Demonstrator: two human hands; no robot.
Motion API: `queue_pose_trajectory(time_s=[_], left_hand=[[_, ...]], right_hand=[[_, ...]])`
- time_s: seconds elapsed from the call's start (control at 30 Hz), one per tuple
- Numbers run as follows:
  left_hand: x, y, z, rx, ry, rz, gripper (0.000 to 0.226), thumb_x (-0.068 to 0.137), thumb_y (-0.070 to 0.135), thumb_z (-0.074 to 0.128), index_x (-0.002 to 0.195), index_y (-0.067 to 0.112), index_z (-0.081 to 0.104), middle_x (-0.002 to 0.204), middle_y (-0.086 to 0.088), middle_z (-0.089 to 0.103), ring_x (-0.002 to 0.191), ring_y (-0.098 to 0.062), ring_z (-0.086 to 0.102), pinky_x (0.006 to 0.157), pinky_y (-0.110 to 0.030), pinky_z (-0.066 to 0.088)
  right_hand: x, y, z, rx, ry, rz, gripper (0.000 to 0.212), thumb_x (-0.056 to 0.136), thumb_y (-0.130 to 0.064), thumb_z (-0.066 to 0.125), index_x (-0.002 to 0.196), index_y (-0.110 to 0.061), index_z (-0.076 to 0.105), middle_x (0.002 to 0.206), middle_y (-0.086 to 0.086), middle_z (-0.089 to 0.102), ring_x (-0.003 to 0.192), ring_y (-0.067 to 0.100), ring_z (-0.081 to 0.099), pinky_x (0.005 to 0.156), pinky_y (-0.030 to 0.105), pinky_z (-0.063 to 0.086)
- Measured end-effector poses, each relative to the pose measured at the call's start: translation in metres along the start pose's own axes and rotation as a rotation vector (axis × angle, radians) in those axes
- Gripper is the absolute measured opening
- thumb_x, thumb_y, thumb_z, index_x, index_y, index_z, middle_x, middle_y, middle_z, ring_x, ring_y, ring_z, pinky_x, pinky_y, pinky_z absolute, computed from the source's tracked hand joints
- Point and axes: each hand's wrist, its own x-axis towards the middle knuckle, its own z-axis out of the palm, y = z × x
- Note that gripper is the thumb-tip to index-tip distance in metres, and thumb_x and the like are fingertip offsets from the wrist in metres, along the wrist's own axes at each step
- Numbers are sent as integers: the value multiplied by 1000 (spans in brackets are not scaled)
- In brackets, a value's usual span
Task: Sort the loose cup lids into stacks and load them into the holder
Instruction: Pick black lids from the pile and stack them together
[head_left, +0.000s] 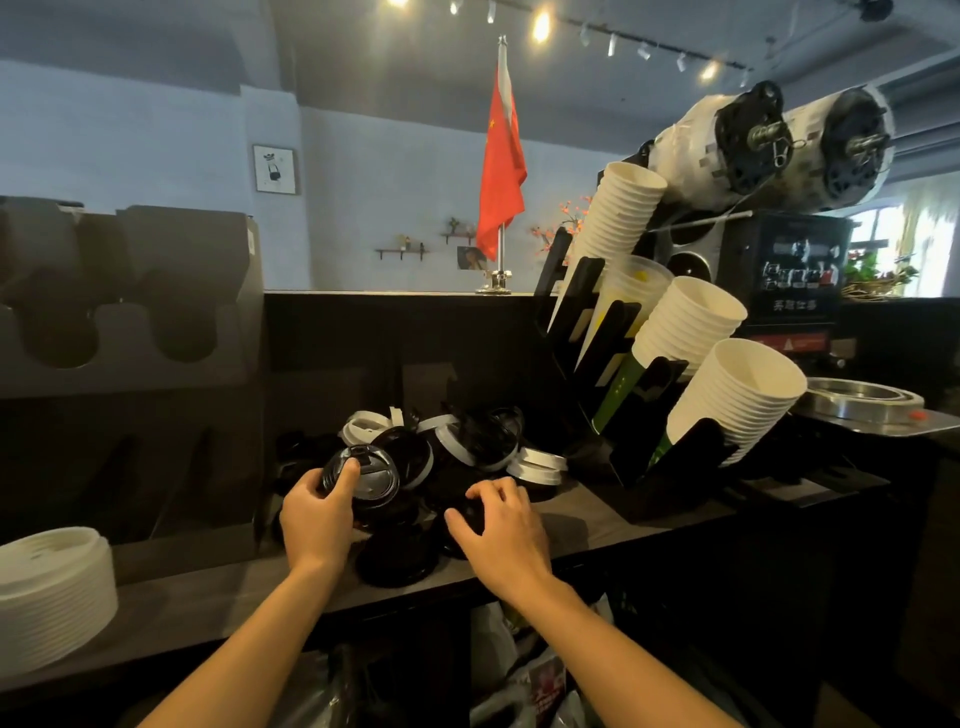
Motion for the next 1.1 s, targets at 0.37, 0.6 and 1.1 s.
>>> queue_pose_trajectory(time_s=[0.37,0.6,1.1], left_hand=[[14,-9,-15,-85,132,-164,25,99,36,62,95,12,69,97,-9,70,96,-26,66,91,-45,53],[20,-15,-11,-89,115,-197,29,98,39,63,103,12,69,102,-7,70,99,-25,67,97,-53,54],[16,-9,-10,-95,177,-205,36,98,43,60,113,11,66,109,-5,68,103,-24,65,96,-53,55]], right_hand=[[53,-63,26,16,-338,44,59,89,-50,61,139,-25,44,140,6,45,130,27,42,106,43,40],[72,-73,44,-93,-423,111,66,84,-50,68,138,-23,43,137,7,52,127,29,49,107,45,40],[53,-56,34,29,-137,-16,92,77,-50,76,152,-24,29,149,1,39,130,26,49,98,40,46]])
